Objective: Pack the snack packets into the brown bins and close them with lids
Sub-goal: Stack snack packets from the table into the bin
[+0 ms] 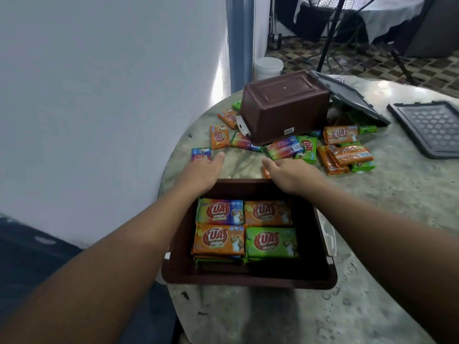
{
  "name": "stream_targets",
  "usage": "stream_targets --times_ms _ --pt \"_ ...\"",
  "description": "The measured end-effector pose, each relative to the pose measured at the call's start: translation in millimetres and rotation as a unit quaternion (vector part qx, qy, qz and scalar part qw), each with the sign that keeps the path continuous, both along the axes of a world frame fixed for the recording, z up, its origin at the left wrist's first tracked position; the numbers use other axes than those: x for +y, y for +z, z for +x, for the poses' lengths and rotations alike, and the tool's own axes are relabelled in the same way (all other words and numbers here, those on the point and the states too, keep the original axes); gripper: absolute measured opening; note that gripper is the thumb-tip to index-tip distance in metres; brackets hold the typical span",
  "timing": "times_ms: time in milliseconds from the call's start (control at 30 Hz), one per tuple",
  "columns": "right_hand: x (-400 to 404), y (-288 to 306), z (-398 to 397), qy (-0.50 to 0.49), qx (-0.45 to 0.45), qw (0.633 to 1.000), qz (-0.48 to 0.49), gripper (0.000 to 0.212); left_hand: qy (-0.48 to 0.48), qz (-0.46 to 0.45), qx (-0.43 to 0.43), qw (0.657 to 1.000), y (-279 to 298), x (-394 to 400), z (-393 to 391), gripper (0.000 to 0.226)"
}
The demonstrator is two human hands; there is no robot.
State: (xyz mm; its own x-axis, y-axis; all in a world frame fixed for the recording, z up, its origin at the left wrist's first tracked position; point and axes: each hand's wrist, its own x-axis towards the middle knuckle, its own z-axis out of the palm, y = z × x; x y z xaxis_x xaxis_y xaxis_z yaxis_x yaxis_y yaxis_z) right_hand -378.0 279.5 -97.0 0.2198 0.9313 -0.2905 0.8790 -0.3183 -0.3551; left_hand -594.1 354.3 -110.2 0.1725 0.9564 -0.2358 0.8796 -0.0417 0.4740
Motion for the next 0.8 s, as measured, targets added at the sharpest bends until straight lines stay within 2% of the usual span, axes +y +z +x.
stream_targets --times_ms 67,133,267,367,600,700,800 --pt "20.2 -0.1 7.8 0.014 -0.005 0.999 -0.032 0.058 0.016 -0.029 -0.020 0.999 1.1 22.5 3.5 0.065" --pt "39.1 -3.3 16.0 0.032 -0.019 0.998 -0.050 0.040 0.015 -0.053 -0.001 0.998 1.6 45.9 4.1 0.052" --pt "65.6 -11.7 28.4 0.055 -0.062 0.994 -0.075 0.031 -0.019 -0.048 0.107 0.993 -3.9 77.4 7.7 0.048" --pt "76.8 -24.5 32.3 0.062 -0.093 0.989 -0.092 0.037 -0.025 -0.028 0.178 0.983 -20.3 87.9 11.7 0.059" --pt "87.1 -53.2 37.1 0.102 -0.180 0.970 -0.129 0.065 0.085 -0.054 0.162 0.982 -69.3 113.7 10.8 0.103" --pt "87.6 -59.2 39.4 0.102 -0.186 0.966 -0.151 0.071 0.100 -0.056 0.162 0.980 -77.5 116.7 10.8 0.100" --pt "88.8 -62.7 39.5 0.099 -0.183 0.967 -0.150 0.066 0.071 -0.052 0.192 0.977 -81.1 115.9 11.9 0.094"
